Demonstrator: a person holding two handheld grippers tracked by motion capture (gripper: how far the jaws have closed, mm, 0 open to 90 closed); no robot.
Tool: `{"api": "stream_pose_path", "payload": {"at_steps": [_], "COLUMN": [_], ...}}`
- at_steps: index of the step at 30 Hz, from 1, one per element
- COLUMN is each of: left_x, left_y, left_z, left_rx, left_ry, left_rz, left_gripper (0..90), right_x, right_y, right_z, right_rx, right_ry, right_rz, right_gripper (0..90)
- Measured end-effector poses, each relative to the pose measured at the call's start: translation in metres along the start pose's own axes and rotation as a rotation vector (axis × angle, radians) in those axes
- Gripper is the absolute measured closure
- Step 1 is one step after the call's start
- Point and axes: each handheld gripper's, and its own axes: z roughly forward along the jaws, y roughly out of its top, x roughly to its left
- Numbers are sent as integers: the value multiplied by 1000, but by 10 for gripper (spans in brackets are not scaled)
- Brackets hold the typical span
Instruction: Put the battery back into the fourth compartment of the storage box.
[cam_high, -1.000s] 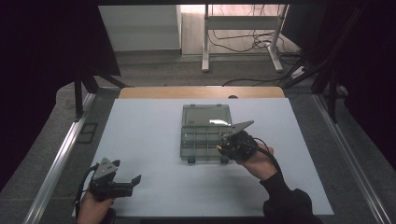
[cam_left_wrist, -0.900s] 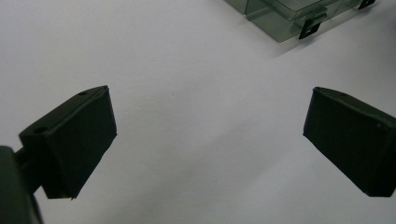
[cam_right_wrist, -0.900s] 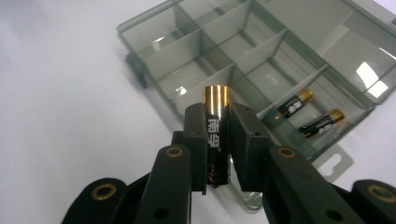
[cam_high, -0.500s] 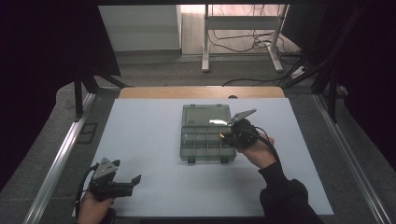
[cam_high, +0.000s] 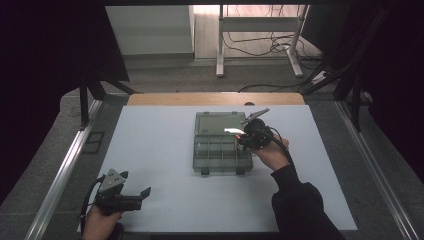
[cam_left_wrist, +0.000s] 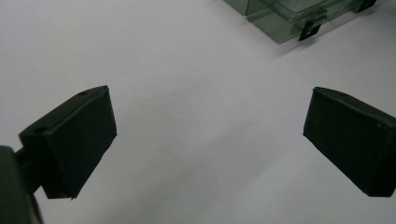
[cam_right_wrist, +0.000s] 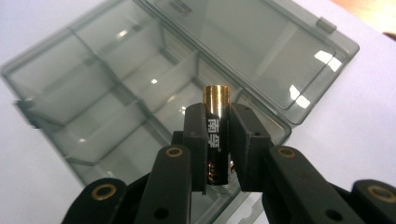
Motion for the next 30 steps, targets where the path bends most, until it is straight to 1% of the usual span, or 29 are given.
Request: {"api": "stream_pose_path", "payload": {"at_steps": [3,10,11,12,13,14,18,19,20,25,26,30], "left_x": [0,0,0,1,1,1,1,1,1,1,1,1], "left_y": [0,0,-1,-1,-1,-1,-1,-2,-2,-2,-2,-2], "left_z": [0,0,-1,-1,-1,-1,-2,-2,-2,-2,-2,-2], "left_rx": [-1,-3,-3,-4,-5,-5,-7,-7,-7,-8,-8,-8], "left_ry": [0,-1,0,-1,-1,-2,-3,-2,-2,-1,-1,-1], "left_rz": [-1,-1,-1,-2,-4,-5,-9,-8,-8,-10,-10,-9], "left_gripper": [32,32,32,32,32,32,32,32,32,32,32,32], "right_x": [-5,-6,-7,-7,-7,-7,-3,-2,-2,2,2,5], "right_y": [-1,-2,-3,-3,-2,-2,-3,-4,-4,-10,-11,-14], "right_z": [11,22,23,23,20,20,12,9,9,2,0,-5], "right_rx": [27,53,45,45,30,30,10,4,4,-9,-11,-19], "right_ry": [-18,-26,-18,-18,-9,-9,0,2,2,18,21,26], "right_rz": [11,17,28,28,27,27,18,2,2,-17,-25,-27], "right_gripper": [768,757,705,705,648,648,523,475,475,380,374,348]}}
